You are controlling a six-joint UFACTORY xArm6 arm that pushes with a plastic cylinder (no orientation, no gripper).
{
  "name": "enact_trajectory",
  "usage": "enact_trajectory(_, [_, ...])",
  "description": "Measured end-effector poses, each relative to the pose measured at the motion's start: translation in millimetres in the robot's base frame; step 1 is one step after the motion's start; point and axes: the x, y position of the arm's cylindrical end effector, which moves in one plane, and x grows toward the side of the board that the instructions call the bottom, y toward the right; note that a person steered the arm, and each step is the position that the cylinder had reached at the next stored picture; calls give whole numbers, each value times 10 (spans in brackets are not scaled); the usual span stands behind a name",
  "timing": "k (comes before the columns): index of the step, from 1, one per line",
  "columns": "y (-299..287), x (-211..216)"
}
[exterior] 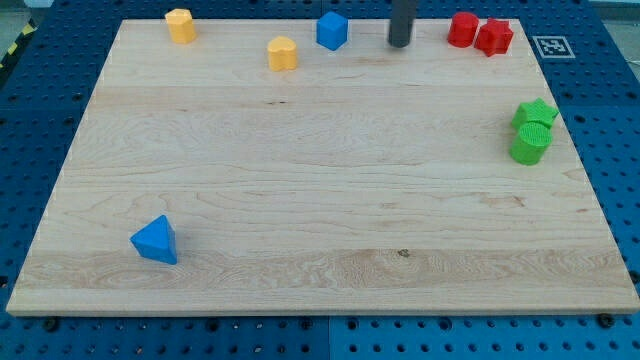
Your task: Slide the red star to the bottom center
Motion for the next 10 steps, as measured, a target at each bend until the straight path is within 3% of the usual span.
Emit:
enact_trajectory(2, [434,-423])
enact_trajectory(3, [1020,-435])
enact_trajectory(5, [1273,-397])
enact_trajectory(8, [1217,-93])
enact_trajectory(10, [1165,460])
